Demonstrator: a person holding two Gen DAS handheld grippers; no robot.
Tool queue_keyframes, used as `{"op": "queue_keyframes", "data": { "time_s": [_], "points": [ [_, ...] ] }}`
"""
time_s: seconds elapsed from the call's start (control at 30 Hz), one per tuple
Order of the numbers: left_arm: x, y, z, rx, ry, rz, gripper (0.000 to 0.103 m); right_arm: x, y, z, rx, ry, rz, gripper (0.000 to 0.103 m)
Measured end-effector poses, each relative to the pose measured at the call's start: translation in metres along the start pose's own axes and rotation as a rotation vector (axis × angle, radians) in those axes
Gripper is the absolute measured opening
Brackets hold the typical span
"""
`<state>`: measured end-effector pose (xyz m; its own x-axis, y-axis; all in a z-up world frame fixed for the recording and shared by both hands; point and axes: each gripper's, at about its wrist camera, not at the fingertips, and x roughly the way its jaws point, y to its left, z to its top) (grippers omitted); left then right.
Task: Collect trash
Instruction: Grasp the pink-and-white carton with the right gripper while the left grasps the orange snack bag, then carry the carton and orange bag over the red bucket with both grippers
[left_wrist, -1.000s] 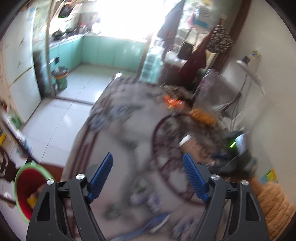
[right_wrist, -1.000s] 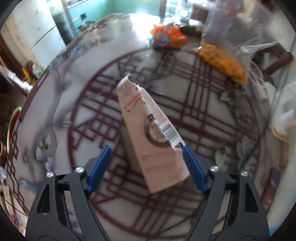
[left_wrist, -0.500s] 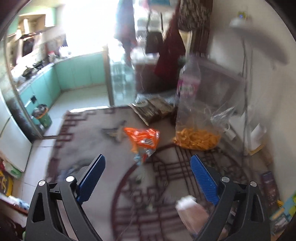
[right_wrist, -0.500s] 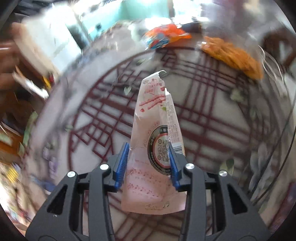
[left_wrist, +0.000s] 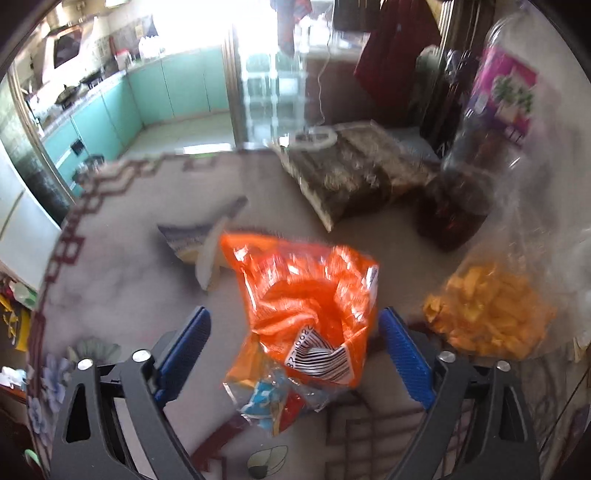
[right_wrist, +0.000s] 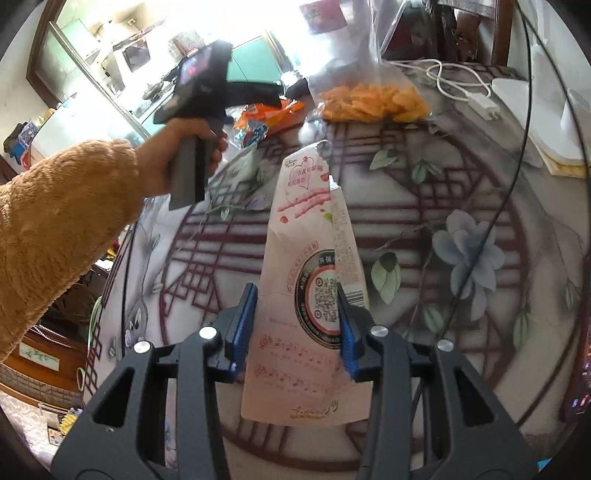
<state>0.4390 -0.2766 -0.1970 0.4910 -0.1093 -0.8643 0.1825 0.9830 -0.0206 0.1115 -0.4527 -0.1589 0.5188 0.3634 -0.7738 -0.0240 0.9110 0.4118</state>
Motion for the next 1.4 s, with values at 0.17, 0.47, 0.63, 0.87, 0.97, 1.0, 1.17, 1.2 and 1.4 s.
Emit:
{"op": "queue_keyframes", "data": {
  "time_s": [0.17, 0.47, 0.63, 0.87, 0.97, 1.0, 1.17, 1.2, 1.4],
  "points": [
    [-0.002, 0.01, -0.003, -0.053, 0.053, -0.067, 0.048, -0.006, 0.009, 0.0, -0.013, -0.012, -0.014, 0.04],
    [-0.112, 0.033, -0.061, 0.089, -0.111, -0.084, 0.046, -0.002, 0.039, -0.001, -0.032, -0.006, -0.067, 0.04],
    [-0.181, 0.062, -0.119, 0.072, -0.159, -0.099, 0.046, -0.002, 0.07, -0.001, -0.064, -0.007, -0.089, 0.04],
    [-0.232, 0.106, -0.203, -0.041, -0.146, -0.095, 0.046, -0.007, 0.11, -0.012, -0.099, -0.016, -0.114, 0.04],
    [-0.252, 0.122, -0.231, -0.069, -0.151, -0.094, 0.047, -0.012, 0.129, -0.021, -0.113, -0.025, -0.125, 0.04],
    [-0.257, 0.125, -0.238, -0.072, -0.157, -0.091, 0.047, -0.013, 0.135, -0.024, -0.116, -0.027, -0.126, 0.04],
    [-0.286, 0.157, -0.276, -0.125, -0.169, -0.113, 0.047, -0.021, 0.178, -0.041, -0.156, -0.043, -0.145, 0.04],
    [-0.289, 0.163, -0.282, -0.133, -0.171, -0.118, 0.047, -0.022, 0.187, -0.043, -0.165, -0.048, -0.148, 0.04],
    [-0.314, 0.207, -0.31, -0.169, -0.198, -0.127, 0.047, -0.023, 0.244, -0.058, -0.225, -0.068, -0.174, 0.04]
  ]
}}
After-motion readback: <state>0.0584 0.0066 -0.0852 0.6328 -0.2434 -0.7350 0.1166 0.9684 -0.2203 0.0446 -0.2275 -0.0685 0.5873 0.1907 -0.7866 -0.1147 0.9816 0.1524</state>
